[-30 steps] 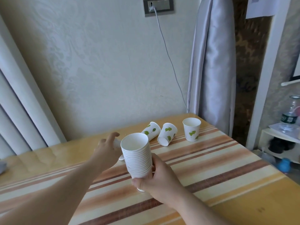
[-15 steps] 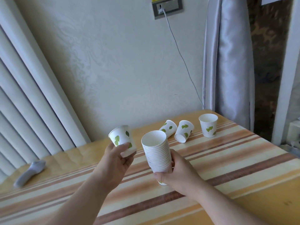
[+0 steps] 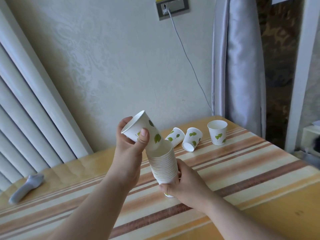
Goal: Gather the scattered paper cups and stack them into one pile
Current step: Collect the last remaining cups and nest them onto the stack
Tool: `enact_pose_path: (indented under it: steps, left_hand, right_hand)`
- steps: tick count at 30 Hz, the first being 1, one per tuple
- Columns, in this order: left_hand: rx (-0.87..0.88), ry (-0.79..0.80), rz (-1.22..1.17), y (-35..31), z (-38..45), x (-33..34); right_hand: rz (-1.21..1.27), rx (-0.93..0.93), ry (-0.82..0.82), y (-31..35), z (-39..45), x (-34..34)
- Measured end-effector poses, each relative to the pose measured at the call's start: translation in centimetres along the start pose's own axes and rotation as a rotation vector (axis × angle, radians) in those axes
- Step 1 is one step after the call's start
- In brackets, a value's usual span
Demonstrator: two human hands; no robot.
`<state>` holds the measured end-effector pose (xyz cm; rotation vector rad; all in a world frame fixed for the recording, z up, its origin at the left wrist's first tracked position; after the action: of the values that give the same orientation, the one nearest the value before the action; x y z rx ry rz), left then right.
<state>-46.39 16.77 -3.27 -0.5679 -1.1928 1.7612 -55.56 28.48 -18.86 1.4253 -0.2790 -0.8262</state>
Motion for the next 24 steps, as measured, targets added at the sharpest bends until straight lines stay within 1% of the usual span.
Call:
enact_pose_path:
  steps: [2,5,7,9,11,12,15,18,21,22,24]
  left_hand:
    - [0.011,0.042,0.076,0.2,-0.1,0.4]
    - [-0.086,0.040,0.244,1.9,-1.0,0.2]
    - [-0.125,0.053,0.258,3.0,-1.8,-0.2]
    - [-0.157,0.111,0.217,4.2,-2.5,-0.5]
    - [-0.219,0.171,0.198,5.9,-3.6,-0.6]
    - [-0.262,0.175,0.204,6.9,-4.2,-0.8]
    - [-0.367,0.205,0.332,10.0,-5.9,-1.3]
    - [-0.400,0.264,0.408,12.1,-6.5,-1.1]
    - [-0.331,0.172,0.462,12.2,-6.2,-2.4]
    - [-0.304,0.118,0.496,12.1,-6.1,-3.2]
    - [-0.279,-0.019,0.559,11.9,-6.1,-5.1]
  right_hand:
    - [0.000,-0.001,-0.005,0.0,0.0,0.0]
    - [0.011,0.002,-0.005,0.0,0.0,0.0]
    - [0.009,0.002,-0.008,0.0,0.1,0.0]
    - [0.007,0.006,-0.009,0.0,0.1,0.1]
    - [0.012,0.023,-0.007,-0.1,0.0,0.1]
    - [0.017,0.031,-0.006,-0.2,0.0,0.2]
    - [-0.009,0.041,0.000,-0.1,0.1,0.2]
    - [-0.049,0.059,0.038,0.0,0.0,0.2]
    - [-0.113,0.106,0.158,-0.7,-0.3,0.4]
    - [-0.128,0.126,0.165,-1.0,-0.3,0.1]
    - [-0.166,0.136,0.085,-1.3,0.0,-1.7]
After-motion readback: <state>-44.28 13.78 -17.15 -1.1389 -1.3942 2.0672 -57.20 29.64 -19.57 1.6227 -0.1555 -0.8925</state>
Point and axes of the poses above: each hand's wrist, its own z-axis towards the middle knuckle, its own x-axis out of the palm, y = z × x, the point moved 10 cm from there along z, towards the middle knuckle, and after that the axes turned 3 degrees about y, right-handed, at the moved point
